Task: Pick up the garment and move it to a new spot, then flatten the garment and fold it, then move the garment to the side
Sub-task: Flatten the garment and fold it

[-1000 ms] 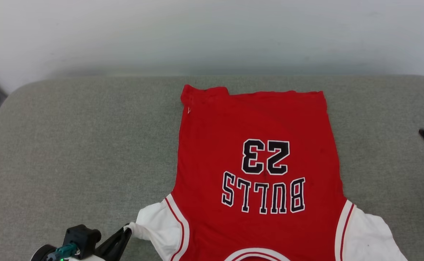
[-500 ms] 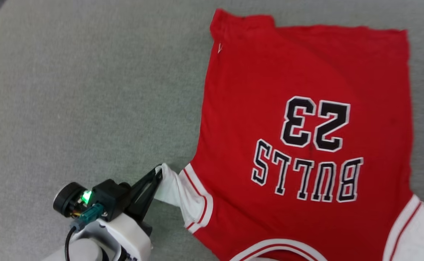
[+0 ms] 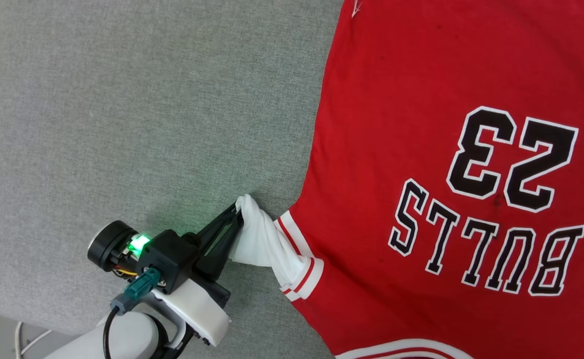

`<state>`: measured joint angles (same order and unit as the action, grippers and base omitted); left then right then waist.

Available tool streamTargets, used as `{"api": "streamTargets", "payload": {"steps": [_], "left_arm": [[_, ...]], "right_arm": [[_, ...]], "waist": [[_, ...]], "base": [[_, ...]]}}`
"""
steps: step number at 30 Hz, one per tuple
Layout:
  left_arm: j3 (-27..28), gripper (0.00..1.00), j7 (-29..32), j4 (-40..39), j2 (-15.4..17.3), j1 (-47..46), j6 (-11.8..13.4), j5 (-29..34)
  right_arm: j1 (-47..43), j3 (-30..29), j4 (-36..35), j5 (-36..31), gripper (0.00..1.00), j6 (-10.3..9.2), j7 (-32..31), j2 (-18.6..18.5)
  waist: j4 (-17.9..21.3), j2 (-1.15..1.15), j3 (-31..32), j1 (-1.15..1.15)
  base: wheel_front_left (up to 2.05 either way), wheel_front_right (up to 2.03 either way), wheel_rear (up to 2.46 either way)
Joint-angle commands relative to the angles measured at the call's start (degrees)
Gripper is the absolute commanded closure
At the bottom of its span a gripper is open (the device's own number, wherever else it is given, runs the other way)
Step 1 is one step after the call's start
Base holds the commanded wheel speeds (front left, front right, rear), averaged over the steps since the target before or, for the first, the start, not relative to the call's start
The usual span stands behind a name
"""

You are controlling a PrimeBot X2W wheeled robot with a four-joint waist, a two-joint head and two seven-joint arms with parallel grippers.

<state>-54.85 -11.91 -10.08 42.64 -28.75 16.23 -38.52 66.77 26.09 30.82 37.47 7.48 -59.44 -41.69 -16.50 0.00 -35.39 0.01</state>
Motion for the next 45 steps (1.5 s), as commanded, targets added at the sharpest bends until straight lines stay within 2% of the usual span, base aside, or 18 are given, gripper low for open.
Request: {"api": "streamTargets", "payload": {"steps": [1, 4, 5, 6, 10, 15, 22, 30, 35, 40, 45], "left_arm": [[0.0, 1.0, -0.01, -0.18, -0.48, -0.85, 0.27, 0.29], [-0.14, 1.0, -0.05, 0.0, -0.79, -1.1, 0.31, 0.42], [-0.14, 1.0, -0.08, 0.09, -0.86, -1.06, 0.36, 0.4], [-0.15, 1.0, -0.15, 0.21, -0.93, -1.03, 0.37, 0.43], [-0.21, 1.0, -0.39, 1.03, -1.08, -0.29, 0.44, -0.09], [-0.22, 1.0, -0.88, 1.98, -0.95, 1.65, 0.91, -1.03], [-0.68, 1.0, -0.77, 2.51, -0.07, 5.53, 1.3, -3.37], [-0.91, 1.0, -1.01, 2.49, 1.74, 9.98, 2.16, -5.58], [-0.81, 1.0, -1.33, 2.62, 3.22, 12.24, 2.71, -6.62], [-0.51, 1.0, -1.6, 2.29, 4.1, 14.01, 3.31, -7.58], [-0.65, 1.0, -1.75, 2.29, 3.93, 14.75, 3.33, -7.89]], "right_arm": [[-3.86, 1.65, 1.39, 0.25, 0.0, 0.01, -0.73, 0.72], [-6.98, 3.02, 2.12, 0.87, 0.0, 0.02, -1.46, 0.69], [-7.3, 3.12, 1.95, 1.12, 0.8, 0.03, -1.26, 0.56], [-7.24, 3.13, 1.71, 1.28, 1.0, 0.09, -1.04, 0.39], [-4.65, 2.69, 0.38, 1.07, 1.0, -0.01, 1.45, -0.79], [-2.91, 3.87, -2.38, 2.89, 1.0, -0.01, 5.25, -1.7], [-8.65, 8.66, -9.44, 8.21, 1.0, -0.01, 7.99, -7.94], [-23.23, 11.69, -20.02, 14.7, 1.0, -0.01, 9.97, -20.19], [-36.66, 11.04, -22.93, 19.73, 1.0, -0.01, 13.8, -25.38], [-50.82, 9.99, -22.23, 23.68, 1.0, -0.01, 19.53, -27.51], [-62.94, 9.05, -19.53, 26.88, 1.0, -0.01, 24.41, -25.79]], "waist": [[-0.68, 0.0, -0.76, -0.01], [-0.72, 0.0, -0.78, -0.01], [-0.64, 0.0, -0.71, -0.01], [-0.53, 0.0, -0.53, -0.01], [0.17, 0.0, 1.38, -0.01], [1.72, 0.0, 6.6, -0.01], [4.67, 0.0, 14.67, -0.01], [7.56, 0.0, 21.37, -0.01], [9.13, 0.0, 23.85, -0.01], [10.07, 0.0, 25.59, -0.01], [10.46, 0.0, 25.78, -0.01]], "base": [[0.0, 0.0, 0.0], [0.0, 0.0, 0.0], [0.0, 0.0, 0.0], [0.0, 0.0, 0.0], [0.0, 0.0, 0.0], [0.0, 0.0, 0.0], [0.0, 0.0, 0.0], [0.0, 0.0, 0.0], [0.0, 0.0, 0.0], [0.0, 0.0, 0.0], [0.0, 0.0, 0.0]]}}
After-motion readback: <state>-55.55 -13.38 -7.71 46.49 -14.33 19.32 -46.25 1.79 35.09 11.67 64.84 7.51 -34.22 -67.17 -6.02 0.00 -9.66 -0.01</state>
